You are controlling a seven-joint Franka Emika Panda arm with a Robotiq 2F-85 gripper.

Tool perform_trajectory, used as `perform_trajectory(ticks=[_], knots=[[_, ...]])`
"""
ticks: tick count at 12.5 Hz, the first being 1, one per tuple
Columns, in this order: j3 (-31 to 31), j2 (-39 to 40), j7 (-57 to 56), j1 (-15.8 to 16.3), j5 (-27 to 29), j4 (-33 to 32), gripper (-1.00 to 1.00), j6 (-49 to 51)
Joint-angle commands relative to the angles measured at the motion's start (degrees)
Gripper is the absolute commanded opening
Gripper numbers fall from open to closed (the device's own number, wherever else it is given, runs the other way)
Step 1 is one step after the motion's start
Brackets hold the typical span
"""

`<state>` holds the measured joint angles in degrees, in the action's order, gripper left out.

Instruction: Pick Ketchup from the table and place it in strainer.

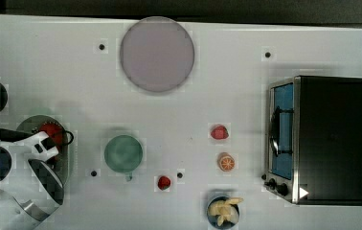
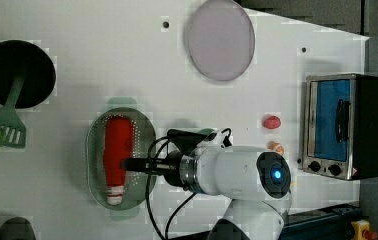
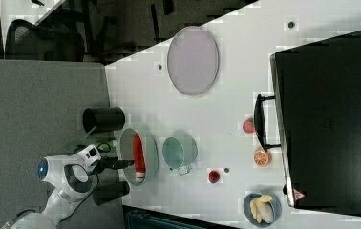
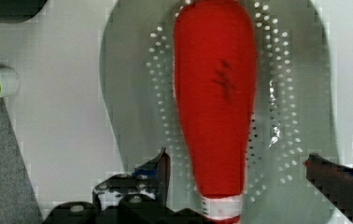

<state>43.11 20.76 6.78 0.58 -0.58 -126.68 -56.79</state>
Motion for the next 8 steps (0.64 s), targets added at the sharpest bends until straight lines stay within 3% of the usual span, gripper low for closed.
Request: perform_trajectory(ticks=[1, 5, 8], knots=[[-0.86, -7.39, 2.73, -3.06, 0.34, 1.75, 1.0, 6.08], [-3.89, -17.95, 2.59, -9.44, 0.34, 1.79, 1.0, 19.68], [-10.94, -26.29, 2.36, -13.14, 0.33, 1.86, 1.0, 24.51]])
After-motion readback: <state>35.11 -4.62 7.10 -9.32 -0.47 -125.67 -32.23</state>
